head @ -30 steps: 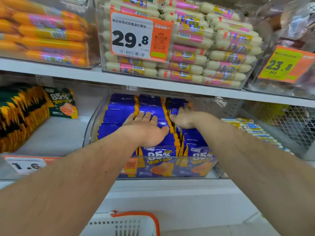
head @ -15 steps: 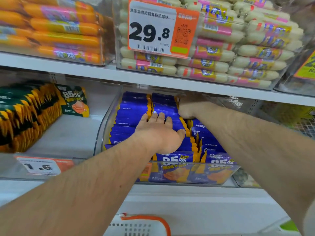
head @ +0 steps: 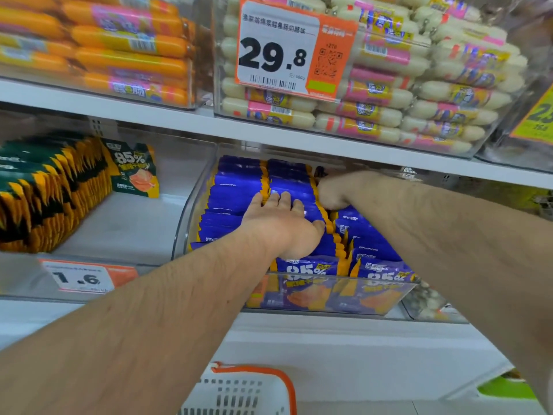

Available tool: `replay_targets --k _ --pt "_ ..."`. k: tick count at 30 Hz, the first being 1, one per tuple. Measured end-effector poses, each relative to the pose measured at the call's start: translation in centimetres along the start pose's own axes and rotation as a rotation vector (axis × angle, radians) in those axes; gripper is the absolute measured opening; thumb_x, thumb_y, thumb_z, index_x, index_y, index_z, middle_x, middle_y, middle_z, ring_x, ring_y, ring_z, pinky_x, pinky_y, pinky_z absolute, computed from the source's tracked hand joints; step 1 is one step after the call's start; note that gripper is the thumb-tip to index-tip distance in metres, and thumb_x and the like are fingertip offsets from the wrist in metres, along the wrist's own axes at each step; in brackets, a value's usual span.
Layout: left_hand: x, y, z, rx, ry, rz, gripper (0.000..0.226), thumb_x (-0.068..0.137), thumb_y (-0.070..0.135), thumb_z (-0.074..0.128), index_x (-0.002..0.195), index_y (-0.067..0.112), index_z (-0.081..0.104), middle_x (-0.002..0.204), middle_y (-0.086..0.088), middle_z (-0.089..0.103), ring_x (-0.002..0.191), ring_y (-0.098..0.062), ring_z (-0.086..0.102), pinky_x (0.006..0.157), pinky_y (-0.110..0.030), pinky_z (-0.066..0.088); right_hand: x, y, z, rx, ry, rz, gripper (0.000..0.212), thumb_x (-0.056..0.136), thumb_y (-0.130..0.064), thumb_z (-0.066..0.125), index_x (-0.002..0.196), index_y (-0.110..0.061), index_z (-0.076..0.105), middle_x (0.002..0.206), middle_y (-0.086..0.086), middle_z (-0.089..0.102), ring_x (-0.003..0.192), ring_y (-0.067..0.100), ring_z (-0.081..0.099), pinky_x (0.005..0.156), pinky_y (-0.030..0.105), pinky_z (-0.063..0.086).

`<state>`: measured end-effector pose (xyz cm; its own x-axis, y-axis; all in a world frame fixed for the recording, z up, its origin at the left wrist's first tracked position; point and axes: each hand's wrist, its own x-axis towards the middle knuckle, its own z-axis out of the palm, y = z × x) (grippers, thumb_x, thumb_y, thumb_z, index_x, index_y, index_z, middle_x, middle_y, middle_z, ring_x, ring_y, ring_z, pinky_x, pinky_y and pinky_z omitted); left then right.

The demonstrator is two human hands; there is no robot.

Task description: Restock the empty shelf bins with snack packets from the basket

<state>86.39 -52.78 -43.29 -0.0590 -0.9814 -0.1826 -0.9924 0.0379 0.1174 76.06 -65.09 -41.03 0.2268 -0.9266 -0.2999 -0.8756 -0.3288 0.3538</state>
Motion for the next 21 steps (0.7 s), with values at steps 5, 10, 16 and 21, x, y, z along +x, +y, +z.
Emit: replay_targets --k 5,10,16,21 --pt "-0.2 0.1 -0.1 -0.003 -0.008 -0.004 0.07 0.1 0.059 0.01 0.156 0.019 -0.001 0.163 -0.004 -0.01 0.15 -0.023 -0.011 0.12 -0.046 -0.008 -2.3 0.7 0.7 -0.106 -0.039 -0.005 0.048 0.097 -0.011 0.034 0.143 -0.001 0.042 0.154 0.017 0.035 0.137 0.031 0.039 0.107 0.043 0.041" --pt "-0.4 0.2 -0.2 -0.001 -0.002 -0.016 0.07 0.099 0.06 0.01 0.156 0.02 -0.001 0.163 -0.003 -0.01 0.15 -0.022 -0.01 0.121 -0.046 -0.008 -4.9 0.5 1.0 -0.284 0.023 -0.017 0.055 0.099 -0.02 0.036 0.153 -0.014 0.031 0.158 0.005 0.03 0.135 0.027 0.039 0.1 0.041 0.043" --pt "-0.1 0.1 0.1 0.004 0.004 -0.017 0.07 0.099 0.06 0.012 0.156 0.021 0.001 0.163 -0.002 -0.009 0.15 -0.021 -0.01 0.121 -0.046 -0.007 -6.9 0.1 2.0 -0.117 0.129 -0.039 0.055 0.101 -0.027 0.034 0.154 -0.017 0.026 0.165 0.001 0.009 0.151 0.027 0.008 0.118 0.055 0.012" --pt "-0.3 0.2 0.2 0.02 0.043 -0.001 0.07 0.1 0.06 0.012 0.156 0.019 0.002 0.164 -0.003 -0.007 0.15 -0.022 -0.009 0.121 -0.047 -0.006 -7.3 0.5 5.9 0.348 0.147 0.035 0.06 0.099 -0.026 0.033 0.156 -0.02 0.017 0.165 0.007 0.003 0.15 0.033 0.003 0.118 0.059 0.01"
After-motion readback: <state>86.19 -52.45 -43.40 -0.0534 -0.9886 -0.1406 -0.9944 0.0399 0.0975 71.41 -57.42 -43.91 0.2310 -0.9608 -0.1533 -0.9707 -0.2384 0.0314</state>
